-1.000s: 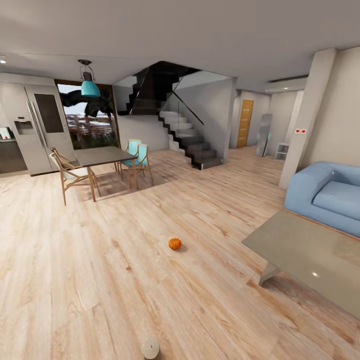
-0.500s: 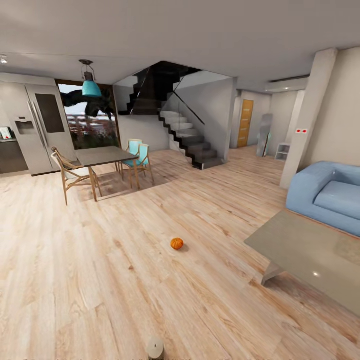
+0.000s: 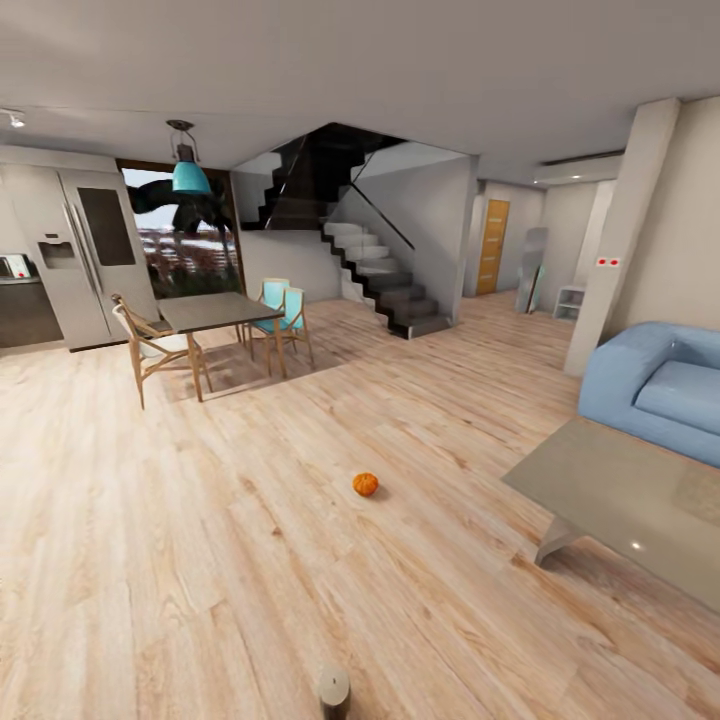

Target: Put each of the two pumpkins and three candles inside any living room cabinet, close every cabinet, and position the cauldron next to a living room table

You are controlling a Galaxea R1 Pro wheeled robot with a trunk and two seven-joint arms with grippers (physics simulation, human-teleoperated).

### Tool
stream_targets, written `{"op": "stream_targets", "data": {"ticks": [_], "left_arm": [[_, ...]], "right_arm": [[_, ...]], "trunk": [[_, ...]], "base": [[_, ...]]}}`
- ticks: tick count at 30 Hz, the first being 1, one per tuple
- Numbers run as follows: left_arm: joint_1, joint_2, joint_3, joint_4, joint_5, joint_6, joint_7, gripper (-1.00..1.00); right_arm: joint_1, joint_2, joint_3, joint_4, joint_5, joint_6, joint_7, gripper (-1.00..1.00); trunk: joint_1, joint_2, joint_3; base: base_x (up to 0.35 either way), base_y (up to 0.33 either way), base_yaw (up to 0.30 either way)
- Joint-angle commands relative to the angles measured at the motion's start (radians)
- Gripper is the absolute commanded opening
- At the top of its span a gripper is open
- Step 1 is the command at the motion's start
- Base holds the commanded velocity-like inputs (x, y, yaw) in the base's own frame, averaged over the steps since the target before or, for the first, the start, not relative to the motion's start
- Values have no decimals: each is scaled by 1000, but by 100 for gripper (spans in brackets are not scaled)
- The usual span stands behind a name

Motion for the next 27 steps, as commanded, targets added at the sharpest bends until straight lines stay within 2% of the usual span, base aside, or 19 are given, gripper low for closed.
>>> {"op": "stream_targets", "data": {"ticks": [1,14,27], "left_arm": [[1,0,0,-2,0,0,-1,100],[1,0,0,-2,0,0,0,100],[1,0,0,-2,0,0,0,100]], "right_arm": [[0,0,0,0,0,-2,0,100],[0,0,0,0,0,-2,0,100],[0,0,0,0,1,-2,0,100]], "trunk": [[0,0,-1],[0,0,-1],[0,0,-1]], "base": [[-9,153,0],[-2,233,0],[0,34,0]]}}
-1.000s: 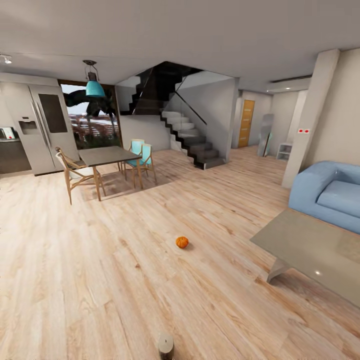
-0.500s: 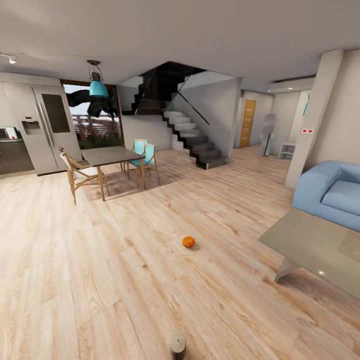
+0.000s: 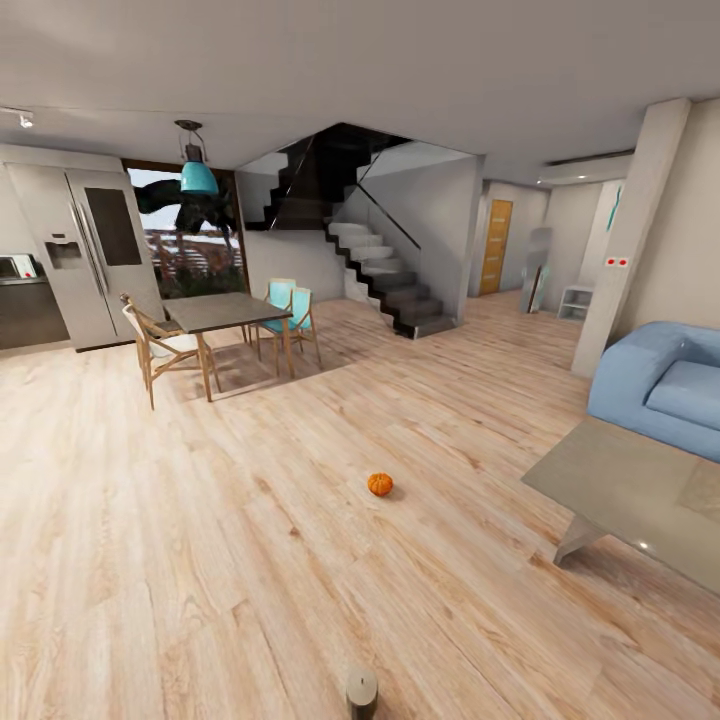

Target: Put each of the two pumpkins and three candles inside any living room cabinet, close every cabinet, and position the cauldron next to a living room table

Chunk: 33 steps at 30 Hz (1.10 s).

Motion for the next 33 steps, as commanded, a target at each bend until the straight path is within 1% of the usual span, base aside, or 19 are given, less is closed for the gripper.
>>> {"op": "stream_targets", "data": {"ticks": [1,9,18,22,26,33], "left_arm": [[1,0,0,-2,0,0,0,100],[1,0,0,-2,0,0,0,100],[1,0,0,-2,0,0,0,100],[1,0,0,-2,0,0,-2,100],[1,0,0,-2,0,0,-2,100],[1,0,0,-2,0,0,-2,100]], "right_arm": [[0,0,0,0,0,-2,0,100],[0,0,0,0,1,-2,1,100],[0,0,0,0,2,-2,2,100],[0,1,0,0,1,-2,2,100],[0,1,0,0,1,-2,2,100],[0,1,0,0,1,-2,2,100]], "trunk": [[0,0,-1],[0,0,-1],[0,0,-1],[0,0,-1],[0,0,-1],[0,0,-1]], "base": [[0,2,0],[0,1,-42],[0,0,-216],[0,18,-75],[0,169,-14],[0,268,-3]]}}
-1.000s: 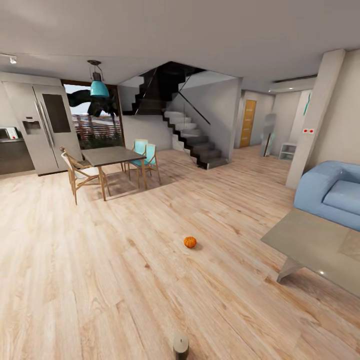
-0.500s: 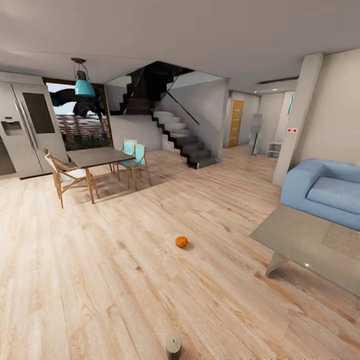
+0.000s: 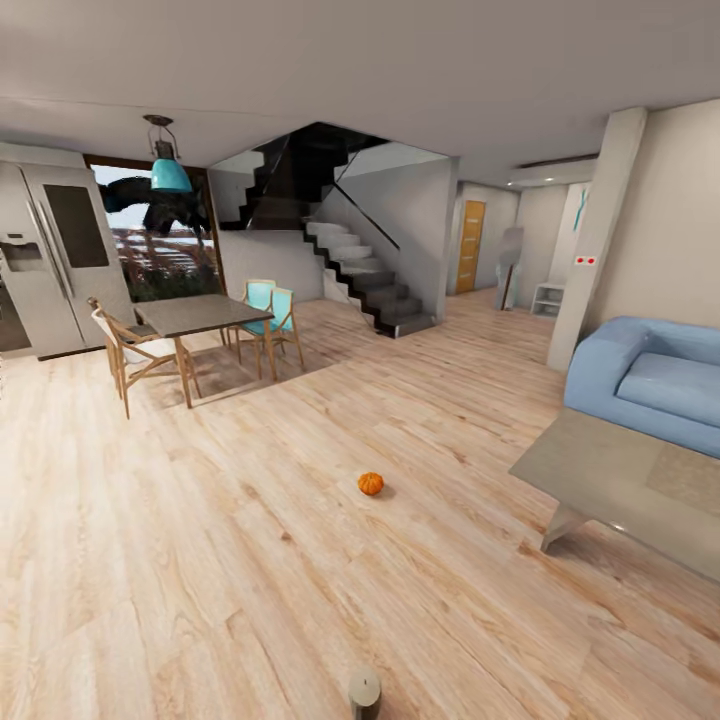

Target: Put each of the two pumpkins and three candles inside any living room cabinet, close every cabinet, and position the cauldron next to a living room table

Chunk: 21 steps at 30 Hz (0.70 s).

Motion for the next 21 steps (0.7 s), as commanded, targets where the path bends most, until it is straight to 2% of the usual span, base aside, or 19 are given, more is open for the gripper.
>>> {"op": "stream_targets", "data": {"ticks": [1,21], "left_arm": [[1,0,0,-2,0,0,-1,100],[1,0,0,-2,0,0,-1,100]], "right_arm": [[0,0,0,0,0,-2,0,100],[0,-1,0,0,0,-2,-1,100]], "trunk": [[0,0,-1],[0,0,-1]], "base": [[0,256,0],[0,247,0]]}}
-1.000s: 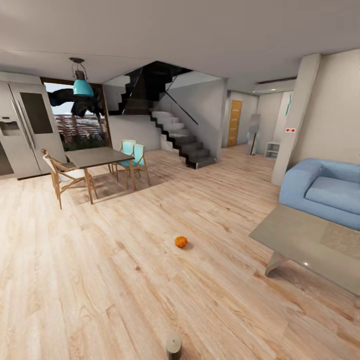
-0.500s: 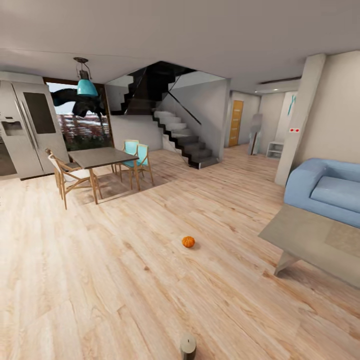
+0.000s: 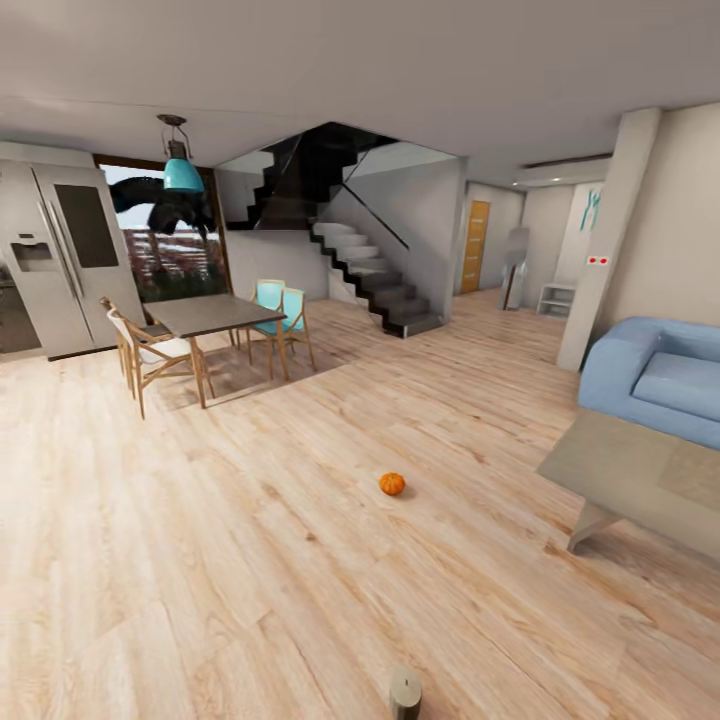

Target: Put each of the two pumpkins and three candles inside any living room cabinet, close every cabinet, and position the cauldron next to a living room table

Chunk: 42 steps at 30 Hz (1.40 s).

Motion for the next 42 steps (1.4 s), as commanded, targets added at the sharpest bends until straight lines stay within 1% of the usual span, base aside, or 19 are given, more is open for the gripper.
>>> {"op": "stream_targets", "data": {"ticks": [1,7,14,42], "left_arm": [[1,0,0,-2,0,0,-1,100],[1,0,1,-2,0,0,0,100],[1,0,0,-2,0,0,0,100],[1,0,1,-2,0,0,1,100]], "right_arm": [[0,0,0,0,1,-2,0,100],[0,0,0,0,0,-2,1,100],[0,1,0,0,1,-2,1,100],[0,0,0,0,3,-2,1,100]], "trunk": [[0,0,-1],[0,0,-1],[0,0,-1],[0,0,-1]], "base": [[0,292,0],[0,266,0],[0,24,-99],[0,4,-255]]}}
